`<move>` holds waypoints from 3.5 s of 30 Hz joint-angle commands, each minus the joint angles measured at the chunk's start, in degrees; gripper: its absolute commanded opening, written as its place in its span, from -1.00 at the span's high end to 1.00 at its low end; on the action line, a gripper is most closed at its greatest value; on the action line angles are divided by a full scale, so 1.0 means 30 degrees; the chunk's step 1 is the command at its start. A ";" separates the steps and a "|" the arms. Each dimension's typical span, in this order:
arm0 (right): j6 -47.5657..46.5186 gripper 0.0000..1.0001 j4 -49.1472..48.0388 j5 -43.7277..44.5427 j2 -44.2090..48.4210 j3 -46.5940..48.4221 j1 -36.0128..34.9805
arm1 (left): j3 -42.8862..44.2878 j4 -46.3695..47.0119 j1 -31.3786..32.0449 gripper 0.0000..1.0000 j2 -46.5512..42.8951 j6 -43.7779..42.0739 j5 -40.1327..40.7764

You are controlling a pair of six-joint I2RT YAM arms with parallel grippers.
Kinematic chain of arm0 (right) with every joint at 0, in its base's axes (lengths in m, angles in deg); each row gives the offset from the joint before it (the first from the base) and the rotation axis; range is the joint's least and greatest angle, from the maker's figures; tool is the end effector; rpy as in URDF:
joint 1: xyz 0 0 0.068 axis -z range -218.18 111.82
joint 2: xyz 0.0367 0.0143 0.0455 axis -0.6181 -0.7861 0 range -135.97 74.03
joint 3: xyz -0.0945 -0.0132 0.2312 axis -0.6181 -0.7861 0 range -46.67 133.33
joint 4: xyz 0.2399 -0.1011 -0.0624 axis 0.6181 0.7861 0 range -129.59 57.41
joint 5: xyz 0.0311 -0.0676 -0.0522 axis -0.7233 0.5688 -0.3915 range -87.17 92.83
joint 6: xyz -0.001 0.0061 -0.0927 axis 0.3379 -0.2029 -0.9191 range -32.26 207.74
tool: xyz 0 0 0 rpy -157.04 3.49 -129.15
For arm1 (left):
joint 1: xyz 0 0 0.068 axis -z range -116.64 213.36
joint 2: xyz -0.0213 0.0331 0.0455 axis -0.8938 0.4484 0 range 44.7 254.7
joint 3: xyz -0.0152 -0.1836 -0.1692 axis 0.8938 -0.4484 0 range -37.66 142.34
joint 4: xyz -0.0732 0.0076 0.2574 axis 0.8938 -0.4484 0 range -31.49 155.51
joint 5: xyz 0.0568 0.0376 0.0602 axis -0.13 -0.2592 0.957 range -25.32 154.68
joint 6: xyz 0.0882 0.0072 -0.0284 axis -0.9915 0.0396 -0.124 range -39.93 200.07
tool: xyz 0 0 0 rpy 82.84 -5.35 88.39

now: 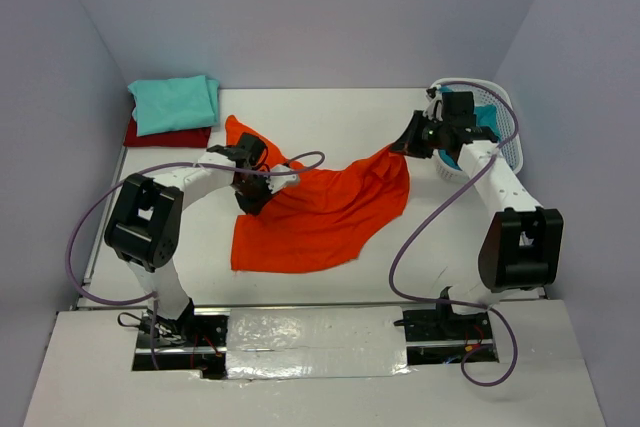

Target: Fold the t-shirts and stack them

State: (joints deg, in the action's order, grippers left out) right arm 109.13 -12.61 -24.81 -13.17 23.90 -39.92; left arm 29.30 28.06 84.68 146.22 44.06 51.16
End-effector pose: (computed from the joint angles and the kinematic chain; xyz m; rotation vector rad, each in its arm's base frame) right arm 0.3724 0.0502 0.2370 0.1558 2.3414 0.7629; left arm 0.3257 -0.1481 0.1081 1.3837 2.4215 -0.2713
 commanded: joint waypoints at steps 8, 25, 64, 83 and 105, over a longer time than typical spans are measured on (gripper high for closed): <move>-0.0098 1.00 -0.0762 -0.0688 0.0739 0.1107 0.1076 | 0.2132 0.1551 -0.0630 1.00 -0.0351 0.1364 0.2215; 0.5414 1.00 -0.5451 -0.2066 -0.3632 1.7529 0.2221 | 2.1211 0.6075 -0.8834 1.00 0.0555 0.3685 0.0879; 0.4770 1.00 0.0648 0.1945 1.2349 -1.2051 -0.4608 | -0.3815 -0.5392 -0.8865 1.00 -1.1842 -0.3535 0.1053; 0.0373 1.00 -0.1907 0.1185 -0.4330 -0.0468 -0.1442 | 0.1411 -0.0759 -0.9978 1.00 -0.1847 0.1045 0.3277; 0.0544 -0.48 0.2433 0.4733 -0.0029 -0.3124 -0.1588 | 0.1269 -0.2781 -1.2733 -0.25 -0.0967 0.6700 -0.1500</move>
State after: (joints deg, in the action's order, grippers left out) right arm 108.65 -7.76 -11.89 -15.70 20.93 -44.42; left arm 37.27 23.12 44.22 144.45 61.94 52.06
